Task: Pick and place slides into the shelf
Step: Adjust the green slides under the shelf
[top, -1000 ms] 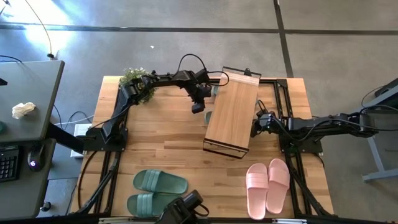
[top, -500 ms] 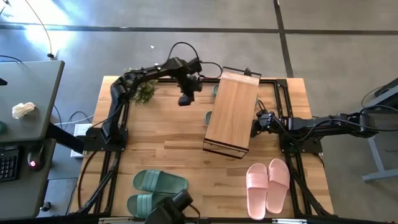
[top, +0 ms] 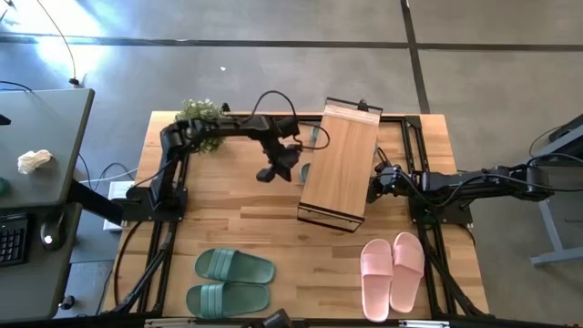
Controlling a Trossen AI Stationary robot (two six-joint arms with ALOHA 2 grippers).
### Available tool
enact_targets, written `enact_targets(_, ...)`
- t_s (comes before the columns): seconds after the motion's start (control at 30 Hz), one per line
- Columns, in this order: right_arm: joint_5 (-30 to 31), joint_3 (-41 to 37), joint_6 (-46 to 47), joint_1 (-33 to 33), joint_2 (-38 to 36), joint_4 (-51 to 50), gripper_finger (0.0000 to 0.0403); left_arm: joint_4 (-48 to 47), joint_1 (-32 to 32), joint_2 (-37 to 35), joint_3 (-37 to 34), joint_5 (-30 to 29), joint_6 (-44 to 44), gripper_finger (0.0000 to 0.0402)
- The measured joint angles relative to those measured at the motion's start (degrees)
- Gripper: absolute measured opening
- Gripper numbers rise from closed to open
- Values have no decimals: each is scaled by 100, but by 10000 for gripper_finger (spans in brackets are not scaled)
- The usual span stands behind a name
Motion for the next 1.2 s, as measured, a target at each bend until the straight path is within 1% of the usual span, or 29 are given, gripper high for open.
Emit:
enact_targets(0.13, -26, 0, -8, 0, 0, 2, 0, 901, -198, 3, -305, -193, -395, 0)
enact_targets(0.2, -45, 0, -8, 0, 0, 2, 0, 1145, -251, 6, -341, -358, -664, 0)
enact_targets(0.33, -47, 0, -8, 0, 0, 7, 0, 1224, -328, 7, -343, -660, -955, 0)
enact_targets(0.43, -47, 0, -8, 0, -17, 16, 0, 1346, -397, 7, -295, -856, -1407, 0)
enact_targets(0.6, -45, 0, -10, 0, -17, 90, 0, 1416, -415, 9, -260, -872, -1893, 0)
enact_targets(0.73, -45, 0, -8, 0, -19, 90, 0, 1414, -407, 9, -256, -1006, -2772, 0)
enact_targets(0.93, -43, 0, -15, 0, -18, 92, 0, 1422, -443, 11, -455, -1600, -3885, 0)
enact_targets(1.13, -43, 0, -58, 0, -20, 94, 0, 2134, -598, 17, -765, -1720, -4667, 0)
enact_targets(1.2, -43, 0, -58, 0, -19, 94, 0, 2366, -656, 17, -817, -1842, -4827, 0)
